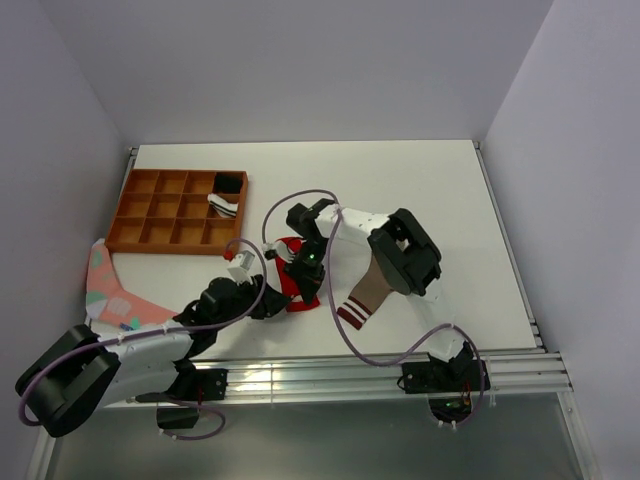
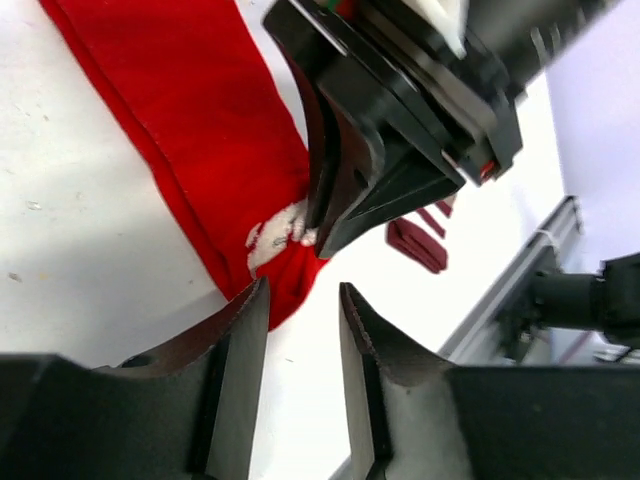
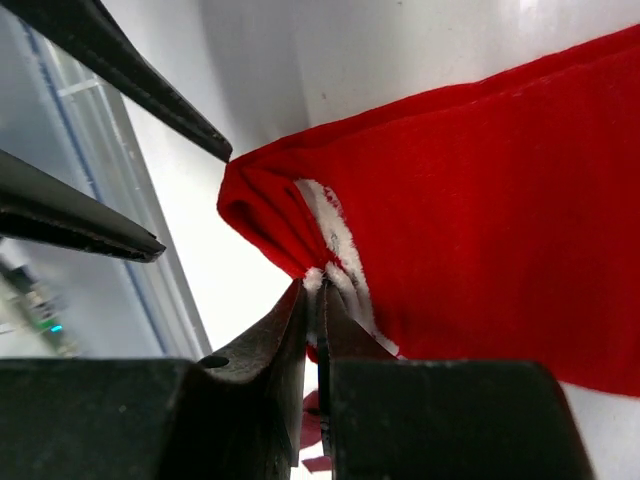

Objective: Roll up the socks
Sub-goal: Roll the sock at the center of the board.

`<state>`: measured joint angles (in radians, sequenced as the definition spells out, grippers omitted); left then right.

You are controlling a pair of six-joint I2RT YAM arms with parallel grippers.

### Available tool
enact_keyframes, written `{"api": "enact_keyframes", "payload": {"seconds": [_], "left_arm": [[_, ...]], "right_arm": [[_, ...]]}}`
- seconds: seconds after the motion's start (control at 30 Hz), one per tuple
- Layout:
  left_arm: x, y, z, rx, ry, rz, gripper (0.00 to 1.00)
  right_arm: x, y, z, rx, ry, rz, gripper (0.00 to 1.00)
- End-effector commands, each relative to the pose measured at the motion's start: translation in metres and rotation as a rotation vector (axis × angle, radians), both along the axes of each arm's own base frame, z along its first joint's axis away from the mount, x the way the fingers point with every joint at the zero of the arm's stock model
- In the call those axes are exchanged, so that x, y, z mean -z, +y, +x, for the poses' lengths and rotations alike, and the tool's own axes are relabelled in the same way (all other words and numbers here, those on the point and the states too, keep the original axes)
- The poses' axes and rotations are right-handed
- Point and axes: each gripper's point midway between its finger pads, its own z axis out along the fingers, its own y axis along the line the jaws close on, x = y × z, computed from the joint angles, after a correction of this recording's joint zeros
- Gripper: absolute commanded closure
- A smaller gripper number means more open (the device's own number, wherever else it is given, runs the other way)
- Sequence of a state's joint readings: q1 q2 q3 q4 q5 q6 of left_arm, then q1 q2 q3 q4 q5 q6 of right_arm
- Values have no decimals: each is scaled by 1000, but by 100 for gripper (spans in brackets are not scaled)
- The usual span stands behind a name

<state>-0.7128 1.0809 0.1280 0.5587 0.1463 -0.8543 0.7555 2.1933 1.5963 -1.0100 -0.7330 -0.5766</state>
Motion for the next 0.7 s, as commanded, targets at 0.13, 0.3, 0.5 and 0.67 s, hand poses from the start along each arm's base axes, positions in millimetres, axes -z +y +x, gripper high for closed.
{"api": "enact_keyframes", "payload": {"seconds": [0.13, 0.3, 0.5, 0.67], "left_arm": [[-5, 0, 8, -17, -194, 83, 58], [-10, -5, 8, 6, -245, 94, 54], [0, -17, 4, 64, -245, 112, 52], [-1, -27, -5, 113, -246, 79, 51]], "right_arm": [[-6, -11, -9, -38, 177, -48, 90], [-4, -17, -17, -69, 248, -70, 90], [-3, -17, -16, -67, 268, -75, 89], [-2, -18, -13, -60, 264, -80, 89]]}}
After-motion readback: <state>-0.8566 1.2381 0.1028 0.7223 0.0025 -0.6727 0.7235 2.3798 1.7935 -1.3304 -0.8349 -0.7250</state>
